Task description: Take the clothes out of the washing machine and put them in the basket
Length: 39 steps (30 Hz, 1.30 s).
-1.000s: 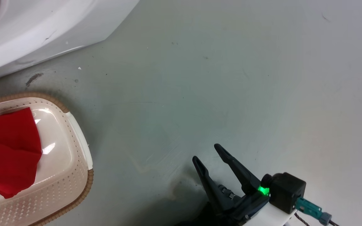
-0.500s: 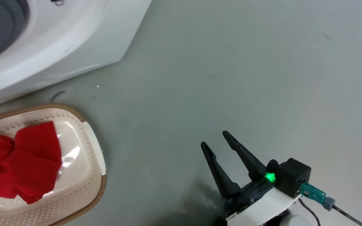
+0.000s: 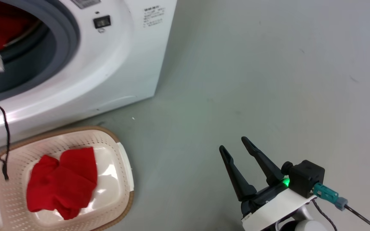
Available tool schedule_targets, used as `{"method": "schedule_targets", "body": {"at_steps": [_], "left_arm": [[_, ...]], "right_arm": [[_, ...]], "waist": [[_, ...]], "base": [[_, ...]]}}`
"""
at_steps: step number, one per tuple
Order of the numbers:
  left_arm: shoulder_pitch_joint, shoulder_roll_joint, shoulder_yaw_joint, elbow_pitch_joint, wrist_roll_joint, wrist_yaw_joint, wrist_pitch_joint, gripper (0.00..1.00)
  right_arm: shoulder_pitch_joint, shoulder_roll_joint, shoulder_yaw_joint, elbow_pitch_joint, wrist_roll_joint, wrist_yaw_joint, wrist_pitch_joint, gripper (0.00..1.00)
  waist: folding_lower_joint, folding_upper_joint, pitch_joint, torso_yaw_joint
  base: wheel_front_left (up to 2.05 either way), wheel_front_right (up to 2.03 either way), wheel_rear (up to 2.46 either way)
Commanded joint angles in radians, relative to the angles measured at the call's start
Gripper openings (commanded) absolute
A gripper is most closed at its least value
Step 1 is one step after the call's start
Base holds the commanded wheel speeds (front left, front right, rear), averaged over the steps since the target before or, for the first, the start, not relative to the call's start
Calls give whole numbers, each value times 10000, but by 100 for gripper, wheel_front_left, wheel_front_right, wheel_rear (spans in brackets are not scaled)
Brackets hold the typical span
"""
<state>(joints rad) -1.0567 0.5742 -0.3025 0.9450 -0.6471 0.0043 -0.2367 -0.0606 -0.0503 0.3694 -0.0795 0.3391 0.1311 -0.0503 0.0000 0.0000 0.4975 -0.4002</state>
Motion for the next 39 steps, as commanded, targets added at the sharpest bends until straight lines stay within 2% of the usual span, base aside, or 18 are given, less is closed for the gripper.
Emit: {"method": "schedule_targets", "body": {"at_steps": [1,8,15,26,27,28,29,30,31,35,39], "left_arm": [[493,-203,61,-217,-61,59,-129,0],[2131,-698,314,-1917,-195,386,-277,0],[3740,-852,164,-4074,-19,746,-288,0],[6484,-1014,-224,-7925,136,2116,222,0],[6484,-1014,-224,-7925,136,2116,222,0],[7006,-961,-281,-8626,200,2394,364,0],[7006,-961,-281,-8626,200,2394,364,0],[7569,-974,-301,-9197,176,2684,449,0],[7569,-974,-301,-9197,176,2684,449,0],[8616,-1036,-386,-10152,157,3233,600,0],[9529,-1274,-477,-10403,11,3514,510,0]], "right_arm": [[89,7,-113,79,-23,-7,75,100],[321,8,-476,44,-312,-7,472,100],[467,8,-805,-36,-384,-7,732,100],[1070,10,-1120,-83,-532,-7,1122,100],[1070,10,-1120,-83,-532,-7,1122,100],[1153,8,-1189,-152,-558,-7,1202,100],[1153,8,-1189,-152,-558,-7,1202,100],[1264,8,-1251,-244,-599,-7,1294,100],[1264,8,-1251,-244,-599,-7,1294,100],[1418,10,-1356,-436,-718,-7,1458,100],[1440,8,-1400,-667,-809,-7,1595,100]], "waist": [[0,0,-679,445],[0,0,-1633,1160],[0,0,-2351,1621],[0,0,-3697,2292],[0,0,-3697,2292],[0,0,-3838,2428],[0,0,-3838,2428],[0,0,-3956,2564],[0,0,-3956,2564],[0,0,-3985,2814],[0,0,-3808,3040]], "base": [[0,0,0],[0,0,0],[0,0,0],[0,0,0],[0,0,0],[0,0,0],[0,0,0],[0,0,0],[0,0,0],[0,0,0],[0,0,0]]}}
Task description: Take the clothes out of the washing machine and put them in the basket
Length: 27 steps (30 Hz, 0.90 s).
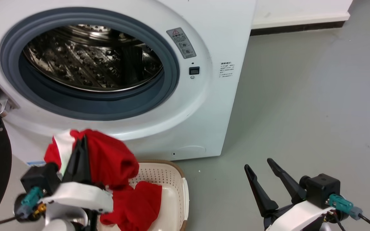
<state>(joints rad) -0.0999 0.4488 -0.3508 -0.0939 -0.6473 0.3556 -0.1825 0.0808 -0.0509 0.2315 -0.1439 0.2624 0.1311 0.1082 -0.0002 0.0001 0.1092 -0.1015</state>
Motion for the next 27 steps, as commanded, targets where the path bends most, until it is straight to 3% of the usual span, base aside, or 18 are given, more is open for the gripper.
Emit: {"method": "schedule_targets", "body": {"at_steps": [1,5,12,27], "left_arm": [[120,-90,-10,19,-55,33,-80,0],[518,-569,-145,628,-327,-154,-353,0],[-151,-1428,-202,2395,-594,-937,-692,0],[-3156,-2390,946,6782,283,-2560,-836,0]], "right_arm": [[-15,14,-34,-77,-79,-7,34,100],[-322,15,-90,-380,-168,-7,104,100],[-835,14,-57,-644,-323,-7,15,100],[-1935,15,276,-795,-432,-7,-304,100]], "waist": [[2,-1,168,95],[2,-1,908,276],[2,-1,2352,273],[2,-1,5514,-344]], "base": [[0,0,0],[0,0,0],[0,0,0],[0,0,0]]}}
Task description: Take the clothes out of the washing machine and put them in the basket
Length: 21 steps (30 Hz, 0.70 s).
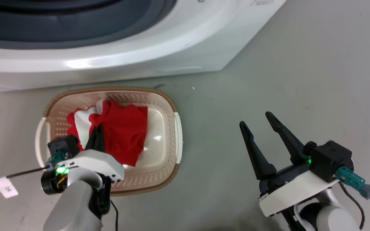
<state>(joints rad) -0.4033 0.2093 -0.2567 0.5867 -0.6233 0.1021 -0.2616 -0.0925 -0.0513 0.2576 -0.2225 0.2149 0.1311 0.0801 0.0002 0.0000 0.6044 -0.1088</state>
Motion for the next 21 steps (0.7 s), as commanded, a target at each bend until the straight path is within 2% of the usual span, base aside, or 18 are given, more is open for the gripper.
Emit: {"method": "schedule_targets", "body": {"at_steps": [1,11,17,18,19,20,21], "left_arm": [[-338,-50,68,252,164,-128,-45,0],[-1691,-444,351,2670,1086,-854,-35,0],[-1752,-578,554,4033,1246,-1029,-36,0],[-1705,-626,599,4218,1212,-1106,-36,2],[-1653,-669,669,4314,1181,-1164,-36,25],[-1581,-710,728,4375,1193,-1200,-36,69],[-1475,-758,773,4419,1241,-1247,-36,100]], "right_arm": [[-261,21,67,8,64,-7,-79,100],[-541,24,360,190,233,-7,-448,100],[-690,22,487,413,362,-7,-606,100],[-723,22,481,466,366,-7,-633,100],[-737,19,467,532,356,-7,-634,100],[-740,21,475,579,307,-7,-632,100],[-749,21,460,656,185,-7,-634,100]], "waist": [[-2,0,720,-350],[-2,0,1741,-982],[-2,0,1647,-1081],[-2,0,1553,-1068],[-2,0,1426,-1042],[-2,0,1283,-1009],[-2,0,1078,-963]], "base": [[0,0,0],[0,0,0],[0,0,0],[0,0,0],[0,0,0],[0,0,0],[0,0,0]]}}
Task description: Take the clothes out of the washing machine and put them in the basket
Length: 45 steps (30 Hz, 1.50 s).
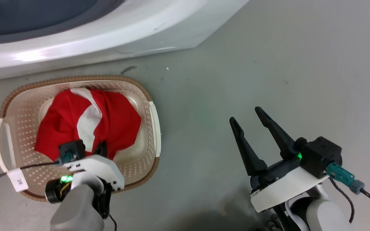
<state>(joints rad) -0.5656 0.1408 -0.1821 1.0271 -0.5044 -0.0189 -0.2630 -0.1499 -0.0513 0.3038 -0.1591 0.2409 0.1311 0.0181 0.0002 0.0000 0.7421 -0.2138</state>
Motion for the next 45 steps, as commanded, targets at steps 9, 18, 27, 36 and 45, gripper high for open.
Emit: {"method": "schedule_targets", "body": {"at_steps": [9,18,27,36,45], "left_arm": [[1373,-459,734,-642,389,-86,-22,100],[2833,-741,1461,-2393,1165,-206,-24,100],[3459,-640,1873,-5075,1995,-255,-24,100],[4174,-398,1643,-7676,2569,-126,150,100],[5727,-217,1269,-10288,2959,300,1558,100]], "right_arm": [[235,19,-331,517,-259,-6,141,100],[1010,18,-1301,578,-510,-7,541,100],[1453,19,-2050,346,-776,-6,795,100],[1949,21,-2658,250,-784,-7,940,100],[2612,19,-2937,153,-792,-7,1063,100]], "waist": [[-2,0,-2658,864],[-2,0,-5061,1942],[-2,0,-6012,2599],[-2,0,-6792,2772],[-2,0,-7579,2556]], "base": [[0,0,0],[0,0,0],[0,0,0],[0,0,0],[0,0,0]]}}
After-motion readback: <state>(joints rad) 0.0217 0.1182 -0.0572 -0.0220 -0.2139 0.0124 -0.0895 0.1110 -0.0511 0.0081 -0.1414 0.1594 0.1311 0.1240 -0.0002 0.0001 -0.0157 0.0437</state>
